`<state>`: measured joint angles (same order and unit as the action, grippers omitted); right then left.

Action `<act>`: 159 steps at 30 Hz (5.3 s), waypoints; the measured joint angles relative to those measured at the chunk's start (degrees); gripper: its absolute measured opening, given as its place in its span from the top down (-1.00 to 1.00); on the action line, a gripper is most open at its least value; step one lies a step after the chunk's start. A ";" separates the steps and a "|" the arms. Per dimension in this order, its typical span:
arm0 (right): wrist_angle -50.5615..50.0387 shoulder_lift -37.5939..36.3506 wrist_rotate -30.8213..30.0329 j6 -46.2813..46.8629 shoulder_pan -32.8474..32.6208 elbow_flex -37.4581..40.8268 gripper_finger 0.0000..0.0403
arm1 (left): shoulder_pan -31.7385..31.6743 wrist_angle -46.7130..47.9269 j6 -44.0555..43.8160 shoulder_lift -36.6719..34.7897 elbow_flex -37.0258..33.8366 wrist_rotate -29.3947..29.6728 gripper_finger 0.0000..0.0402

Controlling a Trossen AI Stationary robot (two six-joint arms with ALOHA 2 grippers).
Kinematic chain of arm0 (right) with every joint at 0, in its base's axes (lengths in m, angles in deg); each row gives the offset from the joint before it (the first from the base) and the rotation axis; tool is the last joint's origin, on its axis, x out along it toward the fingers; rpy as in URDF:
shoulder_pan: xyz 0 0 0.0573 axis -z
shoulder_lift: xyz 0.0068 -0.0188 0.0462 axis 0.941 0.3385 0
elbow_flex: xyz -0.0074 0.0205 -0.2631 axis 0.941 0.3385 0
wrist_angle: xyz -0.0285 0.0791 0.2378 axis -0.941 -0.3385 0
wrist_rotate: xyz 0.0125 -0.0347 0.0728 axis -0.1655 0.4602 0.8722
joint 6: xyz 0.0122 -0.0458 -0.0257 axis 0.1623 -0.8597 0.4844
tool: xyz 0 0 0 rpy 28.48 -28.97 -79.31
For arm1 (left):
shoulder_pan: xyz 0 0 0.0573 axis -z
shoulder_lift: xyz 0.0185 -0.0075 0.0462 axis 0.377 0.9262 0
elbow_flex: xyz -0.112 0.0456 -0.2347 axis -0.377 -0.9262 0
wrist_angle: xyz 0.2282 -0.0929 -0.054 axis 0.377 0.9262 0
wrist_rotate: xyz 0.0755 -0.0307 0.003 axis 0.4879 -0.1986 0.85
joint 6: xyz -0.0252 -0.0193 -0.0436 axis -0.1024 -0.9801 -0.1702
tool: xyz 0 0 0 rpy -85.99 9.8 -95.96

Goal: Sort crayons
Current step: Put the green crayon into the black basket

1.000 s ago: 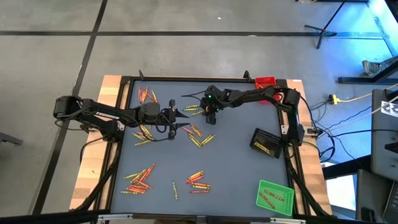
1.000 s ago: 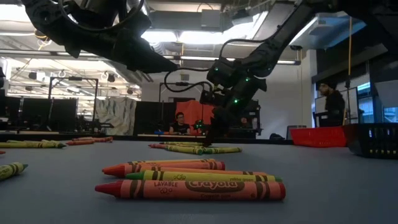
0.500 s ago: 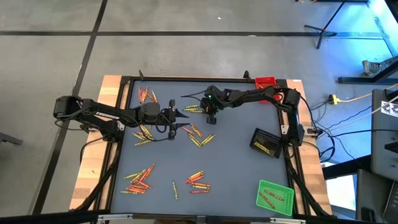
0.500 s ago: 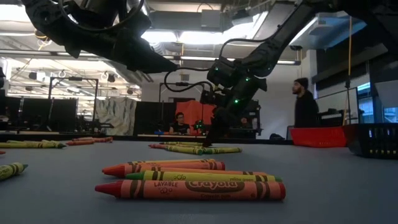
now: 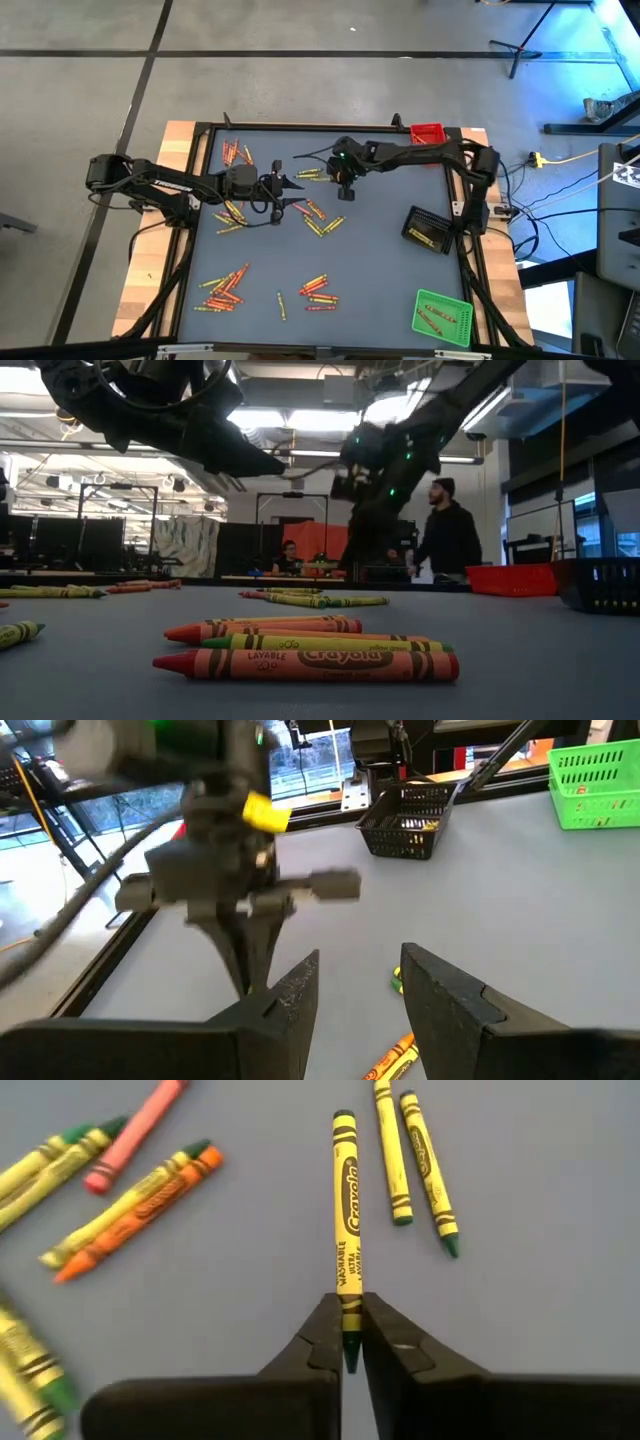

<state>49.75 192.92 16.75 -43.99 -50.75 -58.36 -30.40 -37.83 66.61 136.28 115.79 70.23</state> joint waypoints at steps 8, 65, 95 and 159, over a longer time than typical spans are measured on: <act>-12.98 -8.60 -1.17 1.51 -3.32 -0.02 0.88 | -0.02 0.00 -0.07 0.00 0.00 -0.02 0.37; -52.68 -61.32 -14.09 75.83 -40.95 30.25 0.87 | -0.01 -0.02 0.04 0.00 -0.04 -0.02 0.37; -26.61 -58.63 -32.43 57.42 -42.23 30.25 0.26 | -0.02 -0.87 0.07 0.02 -0.07 -0.01 0.37; 8.16 10.15 6.77 -11.93 8.43 -6.58 0.21 | -0.02 -0.90 -0.15 0.00 -0.07 0.47 0.37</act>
<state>57.91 203.07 23.52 -55.92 -42.31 -64.94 -30.42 -38.73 66.46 136.28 115.73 70.71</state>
